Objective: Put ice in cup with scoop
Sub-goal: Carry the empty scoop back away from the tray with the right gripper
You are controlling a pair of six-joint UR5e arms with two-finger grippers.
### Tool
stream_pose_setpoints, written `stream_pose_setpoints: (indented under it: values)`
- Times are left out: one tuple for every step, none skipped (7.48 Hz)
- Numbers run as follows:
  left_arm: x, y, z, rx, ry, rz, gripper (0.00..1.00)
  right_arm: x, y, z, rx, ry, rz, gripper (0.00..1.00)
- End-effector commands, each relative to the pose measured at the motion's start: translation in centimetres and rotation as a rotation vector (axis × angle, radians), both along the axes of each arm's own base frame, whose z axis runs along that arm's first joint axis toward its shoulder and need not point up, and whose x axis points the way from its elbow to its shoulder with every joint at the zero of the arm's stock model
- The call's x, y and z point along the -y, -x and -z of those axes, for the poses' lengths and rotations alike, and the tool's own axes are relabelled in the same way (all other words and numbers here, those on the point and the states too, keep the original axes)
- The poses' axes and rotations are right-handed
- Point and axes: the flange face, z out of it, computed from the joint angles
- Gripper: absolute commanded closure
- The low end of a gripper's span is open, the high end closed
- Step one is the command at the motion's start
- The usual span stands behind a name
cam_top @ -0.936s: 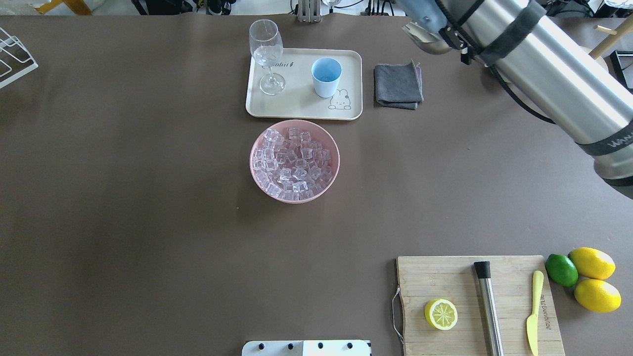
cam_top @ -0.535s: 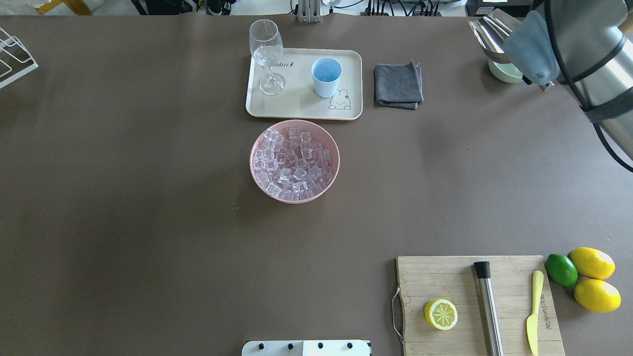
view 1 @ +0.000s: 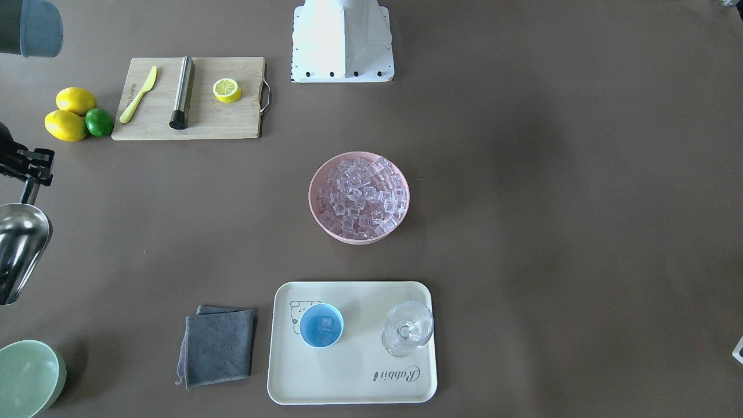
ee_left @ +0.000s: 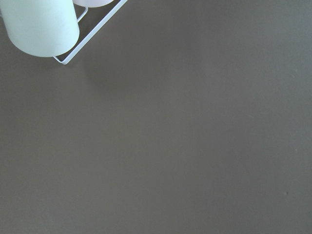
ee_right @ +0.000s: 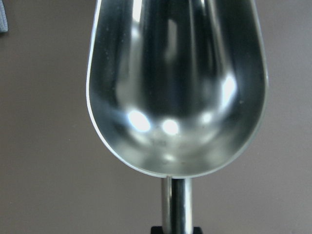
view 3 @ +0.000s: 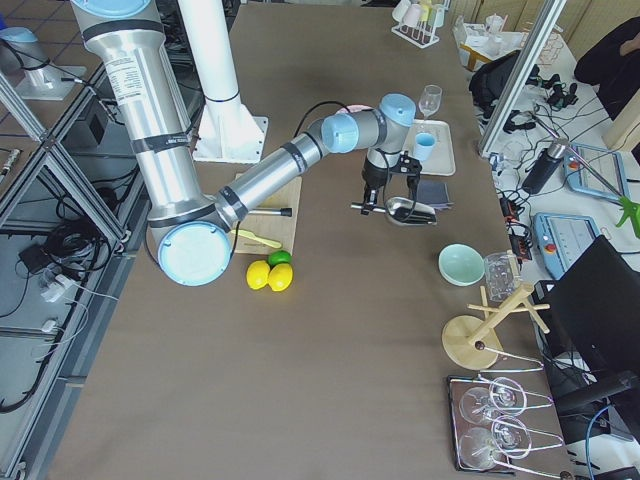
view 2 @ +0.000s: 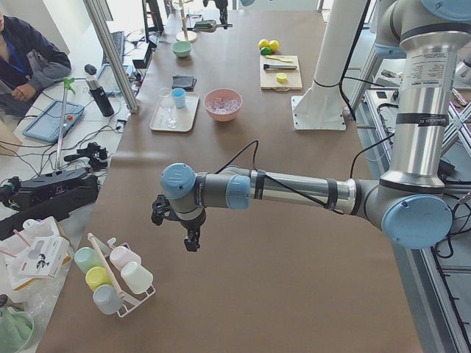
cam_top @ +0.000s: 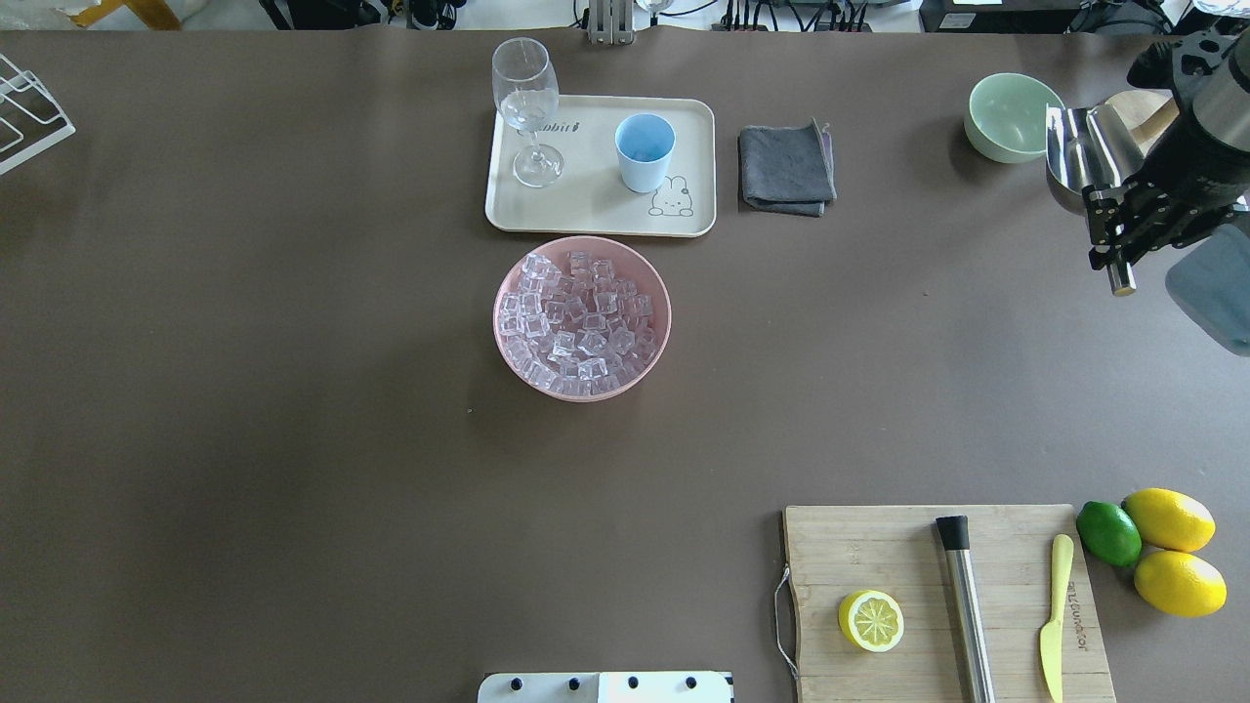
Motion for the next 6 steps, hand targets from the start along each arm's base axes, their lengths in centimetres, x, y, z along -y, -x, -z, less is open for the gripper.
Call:
stream_pose_setpoints:
  values:
    - [-0.8,-0.1,-0.3,0.007,0.009,-0.012,0.01,-3.5,1.3,-4.3,0.098,0.094,-0.124,1.0]
    - [-0.8,0.1,-0.3,0.007,0.008,-0.007,0.01,-3.5,3.3,-5.6,0.127,0.103,-0.084,1.0]
    - [-0.9,0.2,-0.3,0.007,0.007,-0.006,0.01,-3.9,4.0,-5.8,0.146,0.121,-0.06,1.0]
    - [-0.9,0.3,-0.3,0.007,0.007,-0.005,0.01,-3.9,4.4,-6.4,0.167,0.148,-0.04,1.0]
    - [-1.1,0.3,-0.4,0.007,0.009,-0.004,0.01,-4.4,5.6,-6.8,0.192,0.174,0.002,1.0]
    - [-1.1,0.2,-0.4,0.007,0.008,-0.006,0.01,-4.8,6.8,-7.3,0.197,0.196,0.028,1.0]
